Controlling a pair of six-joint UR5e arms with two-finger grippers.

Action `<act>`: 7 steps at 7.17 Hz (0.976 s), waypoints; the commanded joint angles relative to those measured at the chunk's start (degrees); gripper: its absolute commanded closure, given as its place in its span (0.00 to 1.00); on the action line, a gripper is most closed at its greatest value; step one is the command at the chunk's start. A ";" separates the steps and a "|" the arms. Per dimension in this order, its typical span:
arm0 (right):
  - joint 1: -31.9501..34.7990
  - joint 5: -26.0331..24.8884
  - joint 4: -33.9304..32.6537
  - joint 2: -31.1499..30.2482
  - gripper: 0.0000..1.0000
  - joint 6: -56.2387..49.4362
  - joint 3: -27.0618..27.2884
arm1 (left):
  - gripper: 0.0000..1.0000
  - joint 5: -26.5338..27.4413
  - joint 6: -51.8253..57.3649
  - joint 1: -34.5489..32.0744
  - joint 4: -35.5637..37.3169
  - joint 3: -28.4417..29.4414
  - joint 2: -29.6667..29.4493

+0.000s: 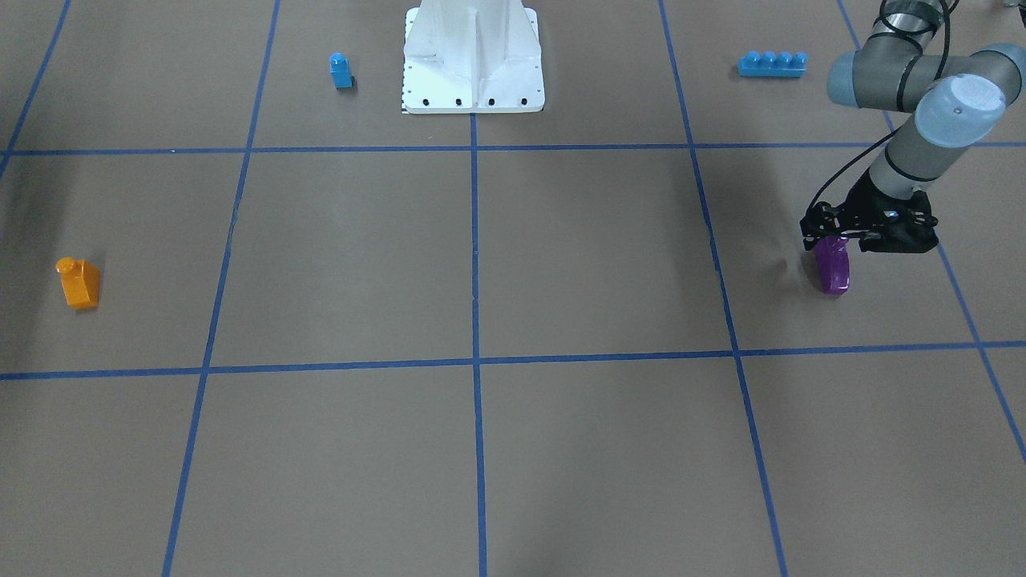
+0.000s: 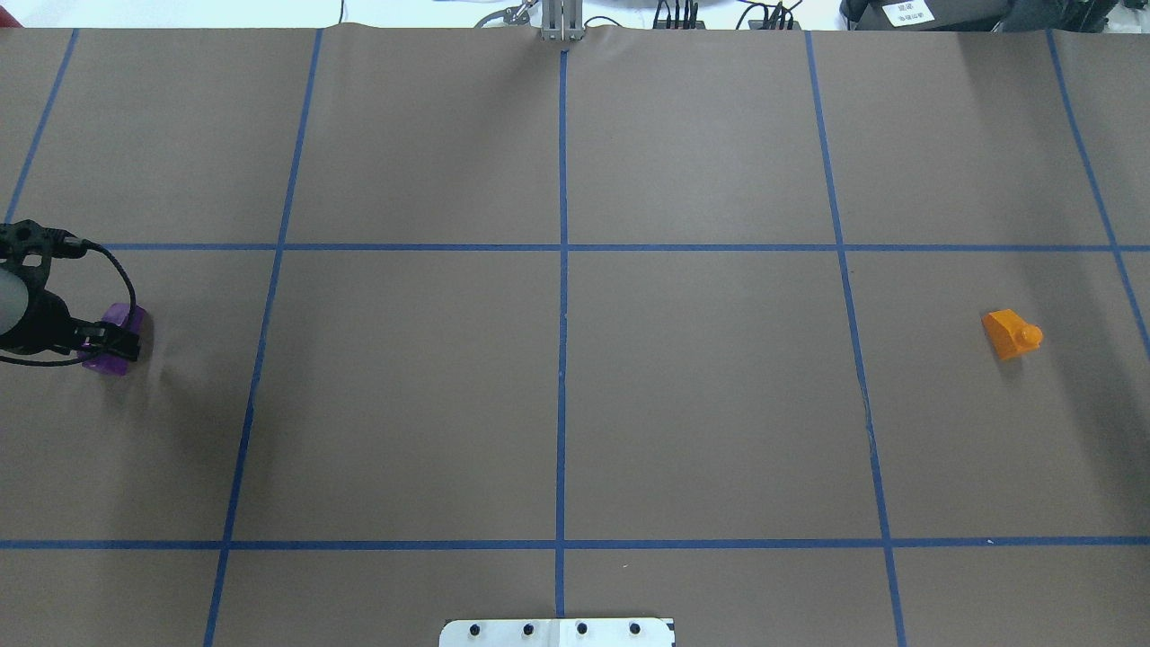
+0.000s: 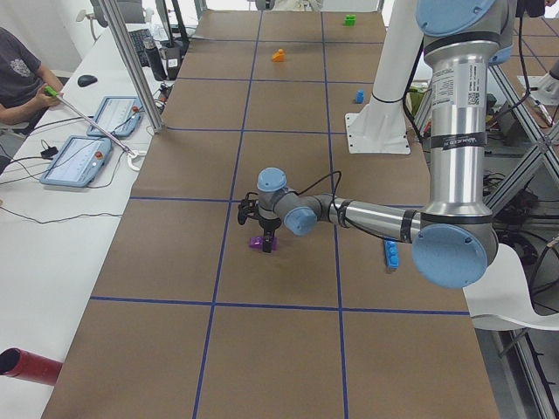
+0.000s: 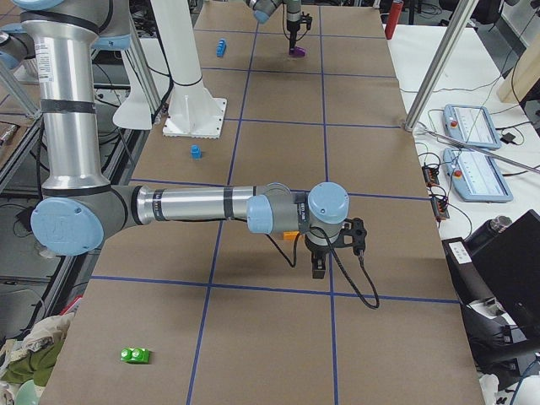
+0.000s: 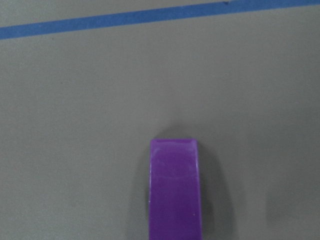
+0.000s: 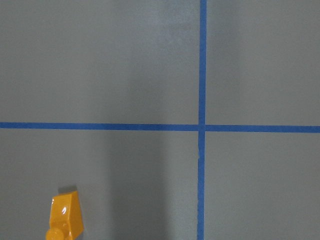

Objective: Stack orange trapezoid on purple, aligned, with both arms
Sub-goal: 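Close the left gripper on the purple block and lift it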

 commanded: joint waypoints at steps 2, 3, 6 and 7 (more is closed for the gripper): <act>0.08 0.05 0.00 0.32 0.00 -0.09 0.04 | 1.00 -0.17 -0.06 0.09 0.16 -0.30 -0.04; 0.08 -0.04 0.00 0.41 0.00 -0.09 0.04 | 1.00 -0.78 -0.06 0.09 0.33 -1.34 -0.04; 0.00 -0.21 -0.09 1.46 0.00 -0.09 -0.14 | 1.00 -4.22 4.13 -0.70 1.47 -8.63 -2.04; 0.00 -0.13 -0.09 2.16 0.00 -0.17 -0.14 | 1.00 -3.96 4.33 -0.26 6.17 -8.82 -8.76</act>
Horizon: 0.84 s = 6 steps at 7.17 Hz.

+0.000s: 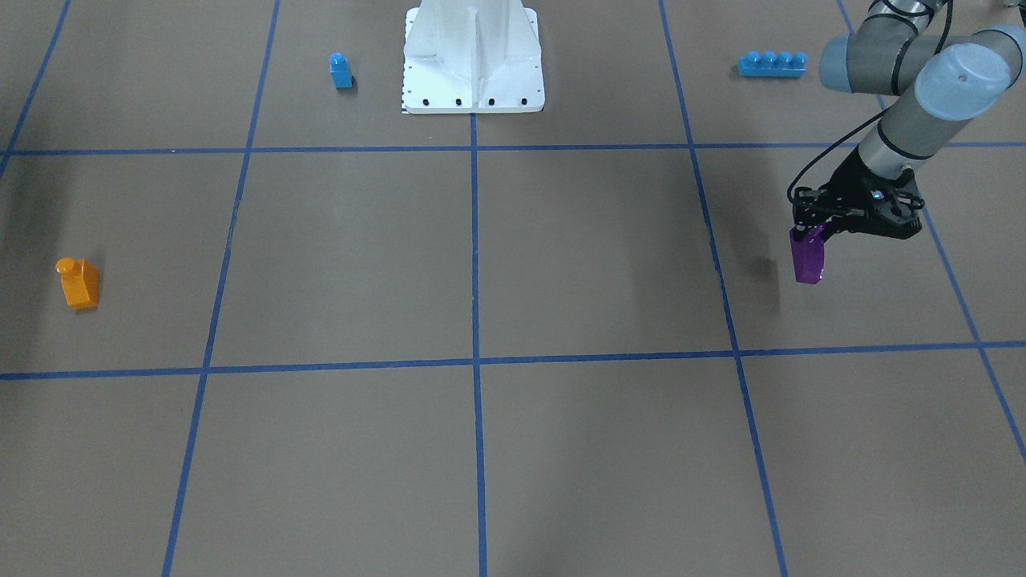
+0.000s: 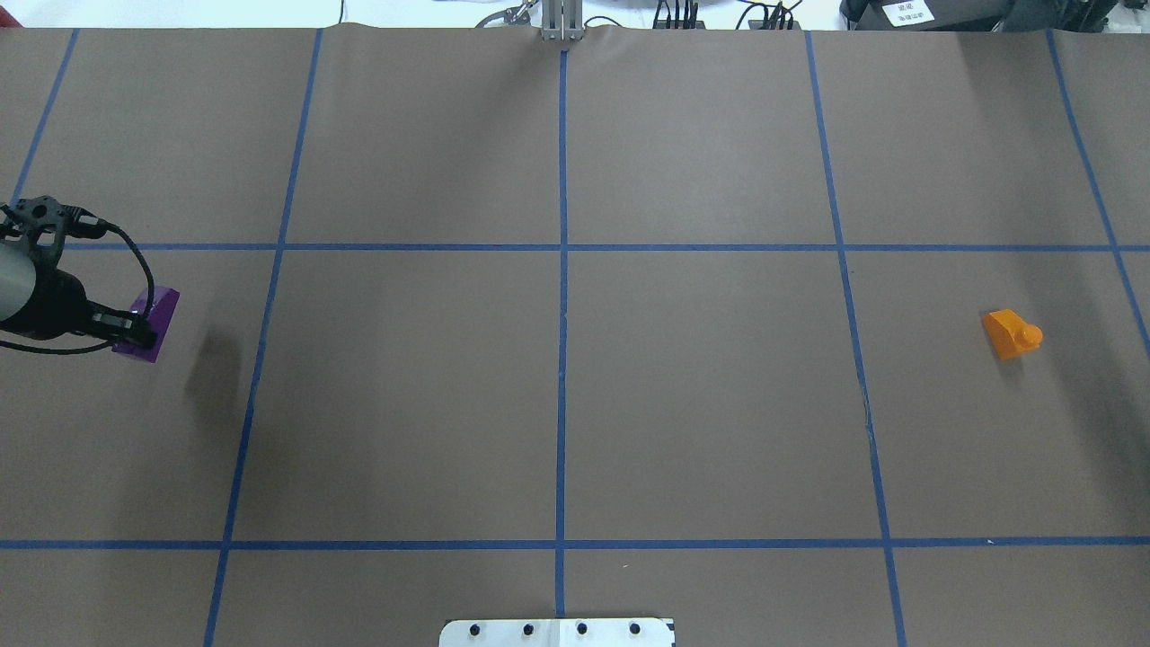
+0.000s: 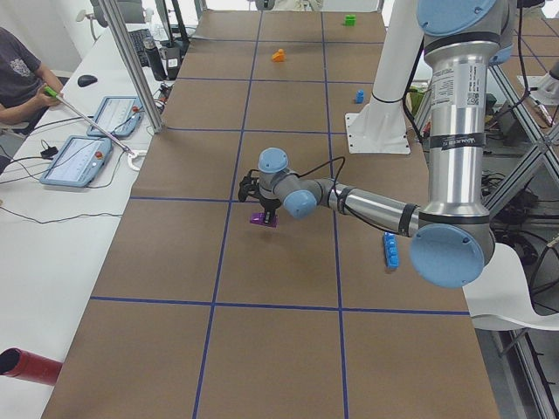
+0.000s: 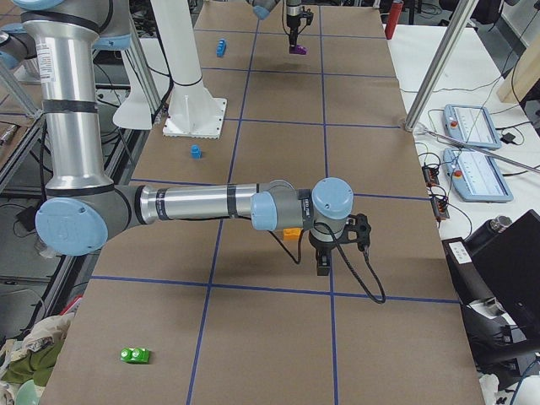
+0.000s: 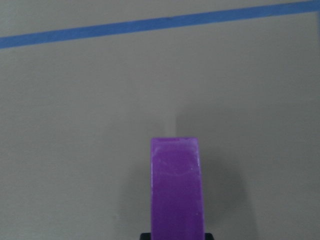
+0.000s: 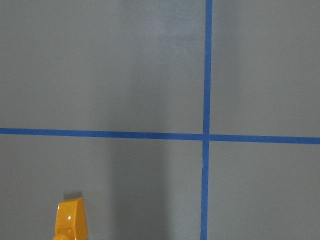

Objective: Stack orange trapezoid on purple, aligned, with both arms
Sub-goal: 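Carry the purple block with the left gripper to the table center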

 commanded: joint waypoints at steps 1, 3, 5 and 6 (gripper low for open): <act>0.00 0.11 0.05 0.32 0.00 0.46 -0.66 | 1.00 5.02 2.30 3.10 10.29 -1.10 -14.56; 0.00 0.11 0.06 0.57 0.00 0.55 -0.66 | 1.00 13.21 3.80 11.10 27.85 0.13 -31.53; 0.00 0.20 0.06 0.84 0.00 1.07 -1.10 | 1.00 15.26 4.25 14.98 31.89 8.86 -43.69; 0.00 0.20 -0.03 0.84 0.00 1.51 -1.19 | 1.00 16.40 5.29 16.04 29.89 16.31 -48.53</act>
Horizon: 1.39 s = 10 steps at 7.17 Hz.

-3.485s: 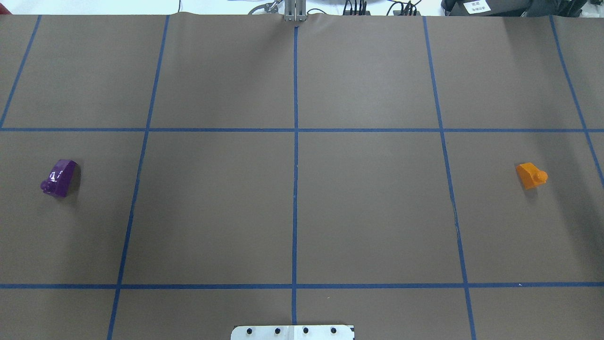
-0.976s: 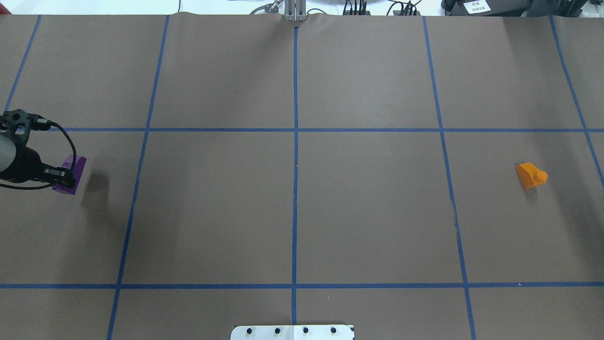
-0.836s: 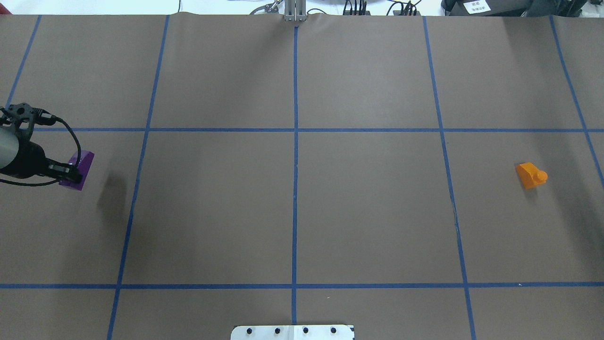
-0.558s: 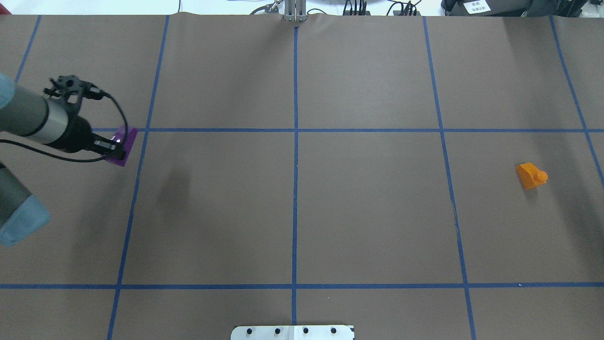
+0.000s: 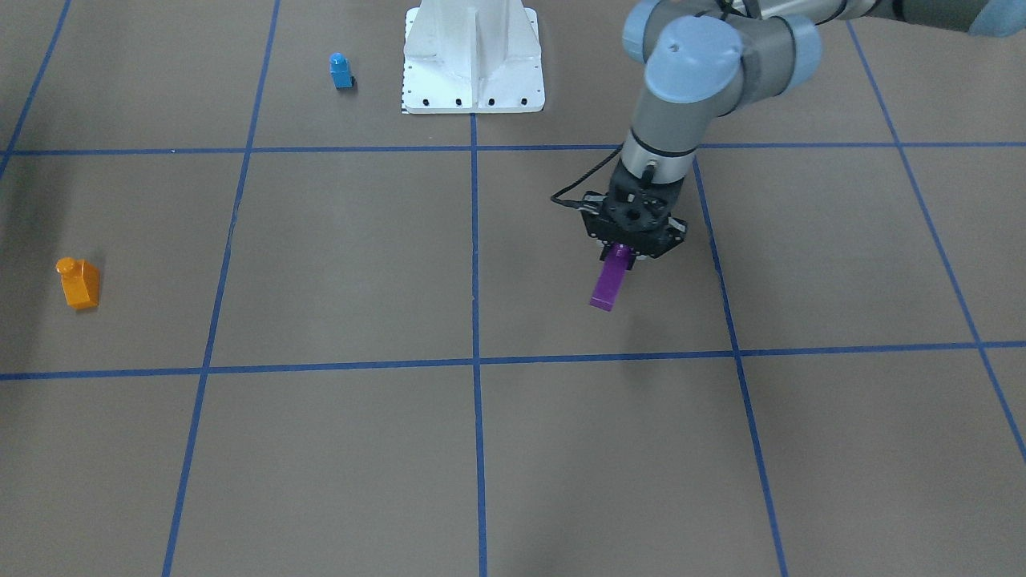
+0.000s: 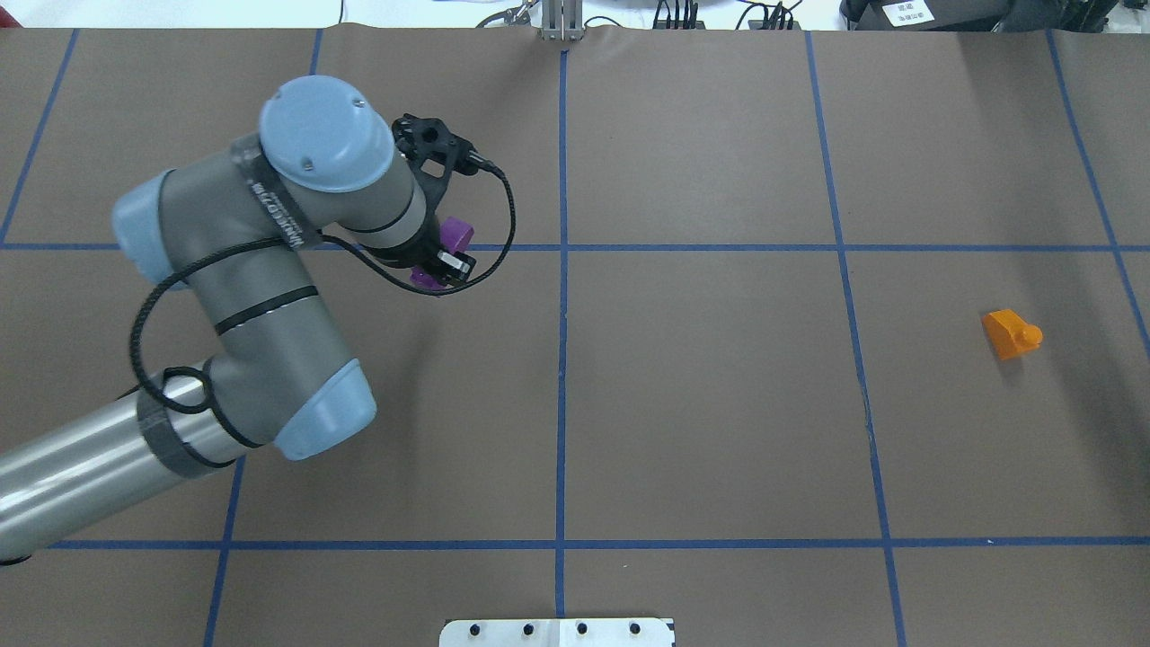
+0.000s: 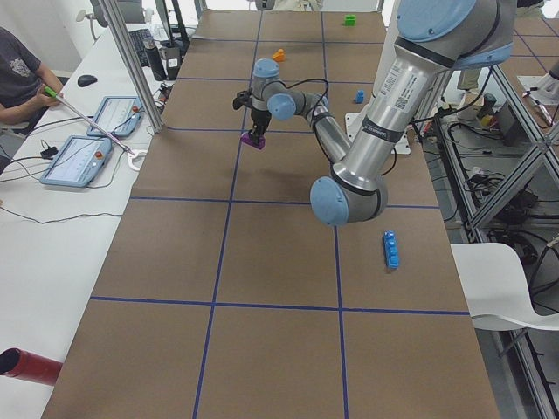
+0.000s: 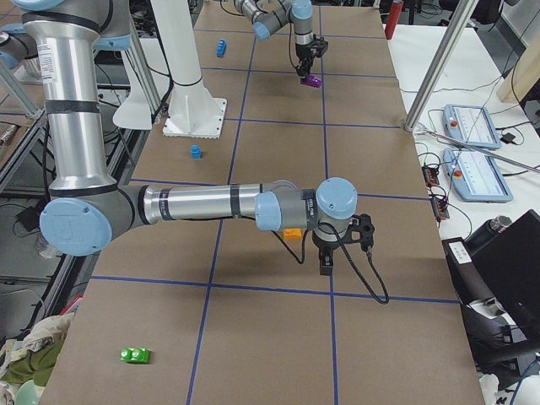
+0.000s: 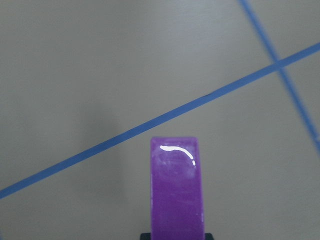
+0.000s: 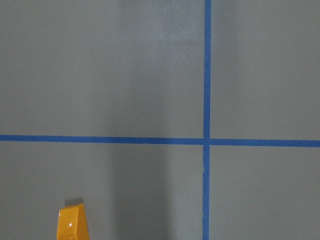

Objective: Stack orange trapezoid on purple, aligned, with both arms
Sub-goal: 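Carry the purple block with the left gripper to the table center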

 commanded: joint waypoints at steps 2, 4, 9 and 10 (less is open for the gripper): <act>-0.26 0.05 -0.07 -0.04 0.00 0.71 -0.03 | 1.00 1.47 3.18 3.42 -9.68 16.19 -7.89; -0.26 0.13 -0.07 -0.04 0.00 0.97 -0.03 | 1.00 1.47 3.37 4.74 -10.14 18.49 -9.38; -0.26 0.57 -0.07 0.05 0.00 0.97 -1.09 | 0.56 3.14 6.33 6.59 -12.17 25.62 -14.13; -0.26 0.57 -0.07 0.05 0.00 0.97 -1.00 | 0.16 3.06 6.36 6.51 -12.17 25.62 -14.13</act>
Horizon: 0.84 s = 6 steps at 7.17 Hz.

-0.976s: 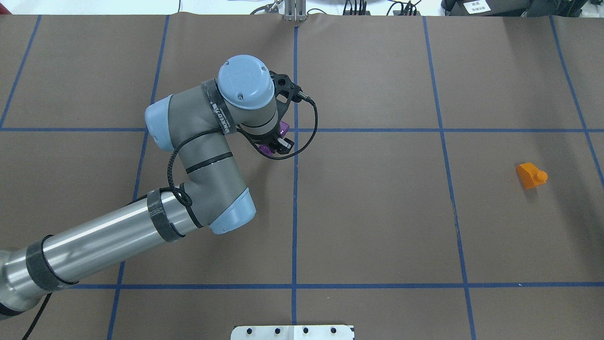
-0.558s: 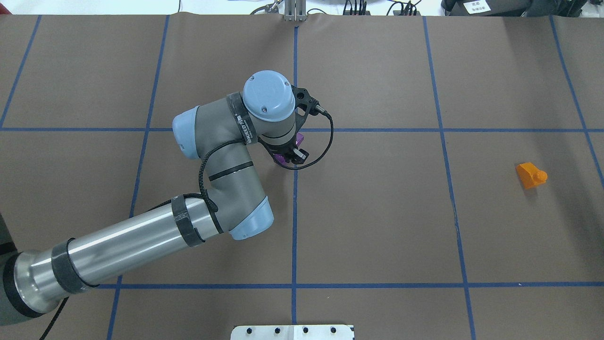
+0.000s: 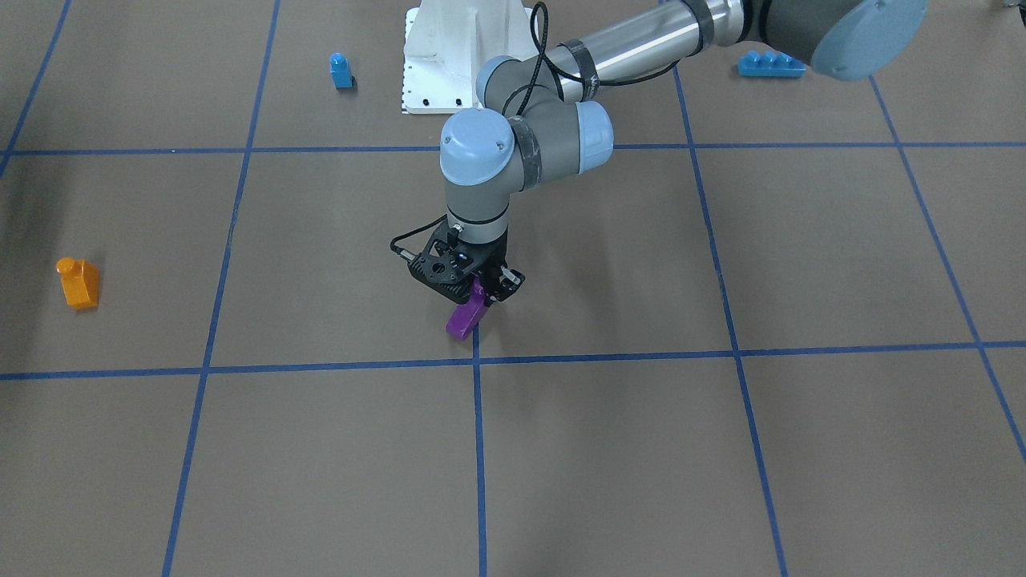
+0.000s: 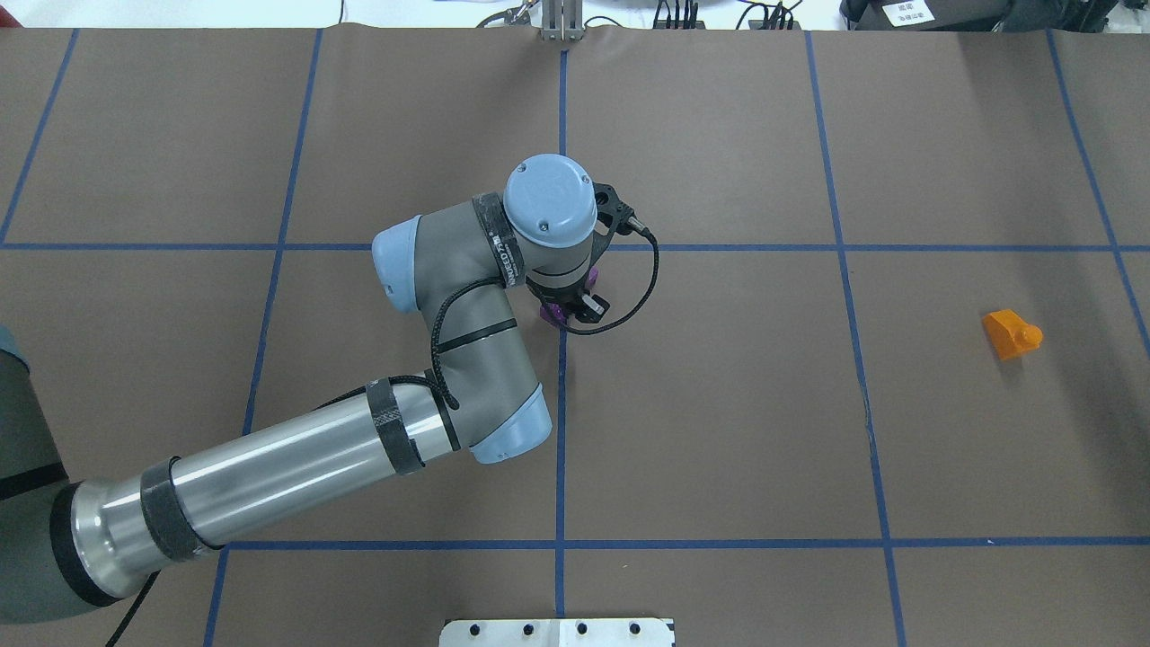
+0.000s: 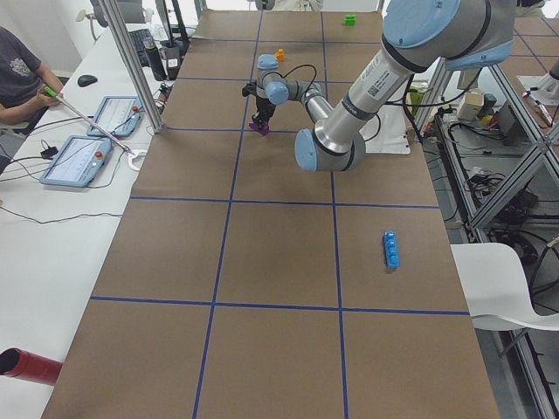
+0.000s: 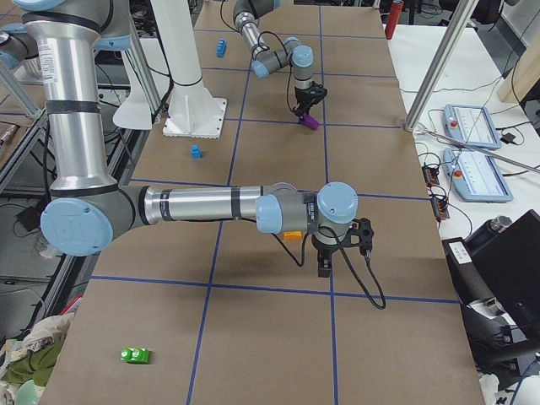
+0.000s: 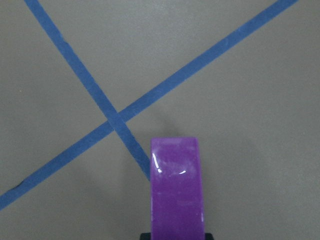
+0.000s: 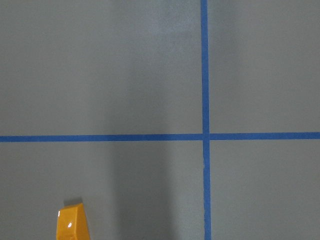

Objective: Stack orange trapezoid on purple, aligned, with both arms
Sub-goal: 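Carry the purple block with the left gripper to the table center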

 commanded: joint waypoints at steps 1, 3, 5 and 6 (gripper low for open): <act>0.00 0.03 0.00 0.04 0.00 0.02 0.26 | 0.00 -0.01 0.00 -0.02 -1.16 0.19 -0.31; -0.61 -0.06 0.17 -0.05 0.00 0.11 0.96 | 0.00 -0.54 -0.10 -1.59 -2.06 -0.42 -1.44; -5.33 -1.28 6.10 -2.32 0.00 9.72 4.99 | 0.00 -5.96 -0.10 -5.62 5.01 -4.61 -2.50; -8.93 -2.42 17.20 -5.73 0.00 16.91 5.27 | 0.00 -5.99 -0.10 -6.16 11.24 -9.26 -2.42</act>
